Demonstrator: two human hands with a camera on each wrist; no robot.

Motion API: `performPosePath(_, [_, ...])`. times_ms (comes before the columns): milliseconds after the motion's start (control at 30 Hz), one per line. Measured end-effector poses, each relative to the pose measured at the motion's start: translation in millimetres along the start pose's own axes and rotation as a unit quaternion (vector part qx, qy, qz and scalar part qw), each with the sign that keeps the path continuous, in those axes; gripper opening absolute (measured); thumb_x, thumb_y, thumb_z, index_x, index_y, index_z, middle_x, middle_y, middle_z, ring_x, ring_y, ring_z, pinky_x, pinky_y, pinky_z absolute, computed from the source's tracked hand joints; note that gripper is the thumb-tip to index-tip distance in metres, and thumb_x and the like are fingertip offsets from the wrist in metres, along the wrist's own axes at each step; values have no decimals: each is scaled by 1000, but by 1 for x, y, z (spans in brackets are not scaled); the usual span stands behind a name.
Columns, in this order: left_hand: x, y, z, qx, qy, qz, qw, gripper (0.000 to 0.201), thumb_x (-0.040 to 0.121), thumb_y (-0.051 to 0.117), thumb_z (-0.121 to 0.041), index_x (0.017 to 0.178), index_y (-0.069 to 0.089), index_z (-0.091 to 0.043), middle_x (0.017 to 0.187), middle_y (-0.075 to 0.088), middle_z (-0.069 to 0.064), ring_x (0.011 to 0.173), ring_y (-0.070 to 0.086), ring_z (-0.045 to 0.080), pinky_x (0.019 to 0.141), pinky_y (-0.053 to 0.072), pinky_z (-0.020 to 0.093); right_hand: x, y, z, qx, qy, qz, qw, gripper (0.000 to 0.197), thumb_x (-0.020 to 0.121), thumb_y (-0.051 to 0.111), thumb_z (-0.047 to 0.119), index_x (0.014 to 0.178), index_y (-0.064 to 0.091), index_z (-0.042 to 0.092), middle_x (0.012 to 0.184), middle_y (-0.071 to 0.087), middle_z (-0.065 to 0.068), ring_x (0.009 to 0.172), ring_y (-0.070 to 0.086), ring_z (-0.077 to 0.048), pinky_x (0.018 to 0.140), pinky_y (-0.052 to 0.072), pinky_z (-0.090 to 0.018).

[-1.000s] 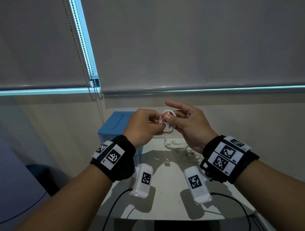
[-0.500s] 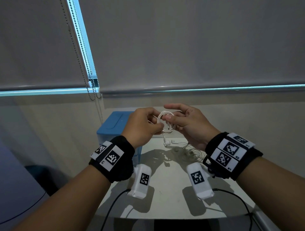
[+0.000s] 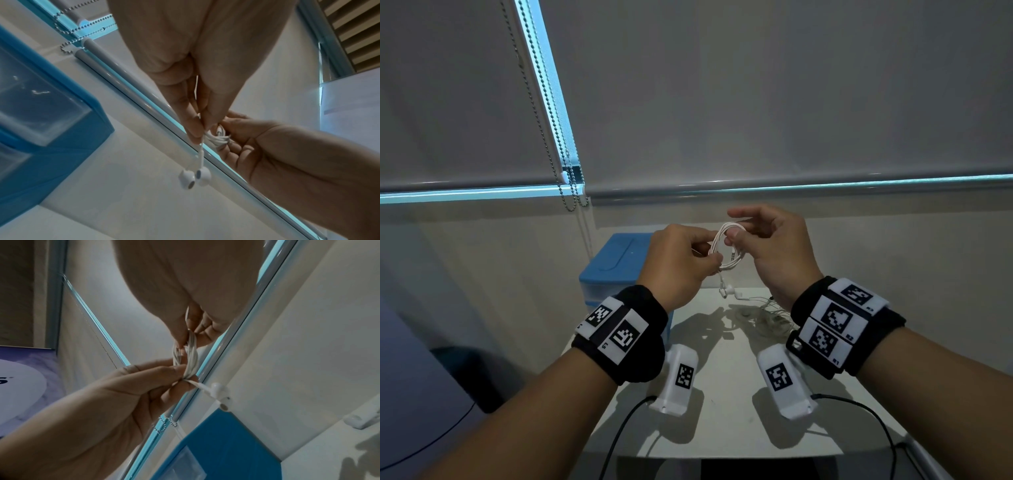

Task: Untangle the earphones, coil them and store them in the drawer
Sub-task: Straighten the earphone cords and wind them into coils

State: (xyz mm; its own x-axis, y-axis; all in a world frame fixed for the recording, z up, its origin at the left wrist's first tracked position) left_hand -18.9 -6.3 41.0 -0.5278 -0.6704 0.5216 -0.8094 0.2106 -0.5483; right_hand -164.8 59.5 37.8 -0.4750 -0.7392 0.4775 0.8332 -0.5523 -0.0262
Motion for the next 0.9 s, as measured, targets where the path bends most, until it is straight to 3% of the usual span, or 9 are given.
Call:
performPosePath(267, [0,6,2,-24,-7,-4,1000,23,87,74,-8,104,79,-23,78,77,-2,71,74,16,74,62,44,-3,-2,-5,2,-2,-38,999,20,87,77,7,105,78,16,89,77,-1,82,73,-14,74,60,-28])
performPosePath(400, [0,6,4,-30,-9,-2,1000,23,87,75,-7,105,80,-21,78,77,-2,70,74,14,73,63,42,-5,0,-8,31,24,-39,998,21,87,76,3,103,76,16,84,75,-3,80,74,-21,71,60,-31])
performPosePath(500, [-1,3,7,-27,-10,-9,1000,22,88,75,-8,107,79,-18,78,76,1,69,73,15,71,63,40,-6,2,-5,78,94,-2,993,26,87,71,-2,107,70,14,78,73,-10,79,73,-27,71,60,-36])
performPosePath(600, [-2,-1,11,-23,-14,-28,999,19,89,75,-8,106,78,-15,80,76,3,69,73,14,70,64,37,-5,0,-2,72,154,58,984,35,83,69,0,112,65,17,87,75,-19,80,67,-23,74,50,-36])
performPosePath(700, [-1,-2,14,-18,-14,-39,999,15,87,76,-8,100,78,-15,80,75,0,71,72,15,70,64,39,-4,-2,-3,38,179,119,976,35,83,71,6,114,64,20,97,77,-19,85,66,-20,79,43,-36])
performPosePath(833, [-1,-2,12,-6,-7,-50,999,12,87,76,-9,96,79,-16,81,75,-5,72,72,12,70,63,41,-2,-4,0,-4,166,156,974,6,89,71,14,90,69,19,98,78,-13,85,66,-17,80,39,-36])
performPosePath(900, [0,-3,10,-3,0,-60,998,11,88,75,-9,96,78,-16,81,74,-6,73,71,11,72,63,39,0,-5,0,-26,153,161,975,11,93,68,19,82,70,19,95,78,-9,84,65,-14,77,39,-34])
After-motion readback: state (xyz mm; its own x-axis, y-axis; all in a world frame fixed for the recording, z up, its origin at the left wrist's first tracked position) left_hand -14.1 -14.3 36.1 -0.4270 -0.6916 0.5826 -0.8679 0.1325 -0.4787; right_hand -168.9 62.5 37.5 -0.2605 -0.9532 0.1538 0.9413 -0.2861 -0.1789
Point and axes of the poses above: each hand's wrist, its own x-axis towards the middle knuckle, its own y-axis out of the palm, z = x × y, the point moved 3 cm from there along x, towards the middle knuckle
